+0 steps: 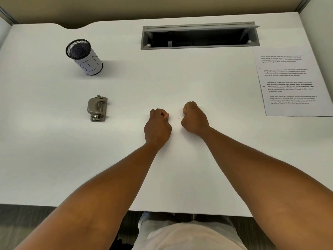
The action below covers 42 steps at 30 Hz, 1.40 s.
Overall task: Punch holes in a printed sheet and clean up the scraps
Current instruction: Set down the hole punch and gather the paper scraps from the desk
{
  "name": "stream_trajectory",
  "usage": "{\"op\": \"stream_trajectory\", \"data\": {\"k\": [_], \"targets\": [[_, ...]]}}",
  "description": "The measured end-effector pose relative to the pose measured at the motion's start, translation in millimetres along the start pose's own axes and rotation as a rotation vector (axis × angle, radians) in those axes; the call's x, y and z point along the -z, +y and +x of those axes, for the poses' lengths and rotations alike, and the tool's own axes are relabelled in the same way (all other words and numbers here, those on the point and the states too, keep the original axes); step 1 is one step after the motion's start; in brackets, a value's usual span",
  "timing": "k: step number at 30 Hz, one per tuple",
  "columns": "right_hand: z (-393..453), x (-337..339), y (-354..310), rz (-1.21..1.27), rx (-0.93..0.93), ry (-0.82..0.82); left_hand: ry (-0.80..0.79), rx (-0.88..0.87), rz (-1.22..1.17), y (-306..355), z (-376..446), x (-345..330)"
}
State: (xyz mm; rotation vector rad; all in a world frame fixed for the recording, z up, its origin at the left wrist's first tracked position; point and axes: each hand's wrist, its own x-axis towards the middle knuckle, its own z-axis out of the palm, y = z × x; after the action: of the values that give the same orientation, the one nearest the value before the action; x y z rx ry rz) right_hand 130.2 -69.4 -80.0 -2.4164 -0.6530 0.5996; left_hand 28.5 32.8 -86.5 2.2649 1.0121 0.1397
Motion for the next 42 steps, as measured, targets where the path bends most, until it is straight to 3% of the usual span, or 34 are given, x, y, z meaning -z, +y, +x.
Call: {"op": "stream_trajectory", "data": {"k": [6, 13, 42], "targets": [[4, -2, 7, 0.178, -0.074, 0.062, -0.003, -0.038, 0.015, -1, -2, -3], [7, -2, 11, 0.176, -0.051, 0.029, -0.057, -0.12, 0.037, 3, 0, -8], [9, 8, 11, 0.242, -0.046, -0.036, -0.025, -0.067, 0.042, 12, -4, -11]]}}
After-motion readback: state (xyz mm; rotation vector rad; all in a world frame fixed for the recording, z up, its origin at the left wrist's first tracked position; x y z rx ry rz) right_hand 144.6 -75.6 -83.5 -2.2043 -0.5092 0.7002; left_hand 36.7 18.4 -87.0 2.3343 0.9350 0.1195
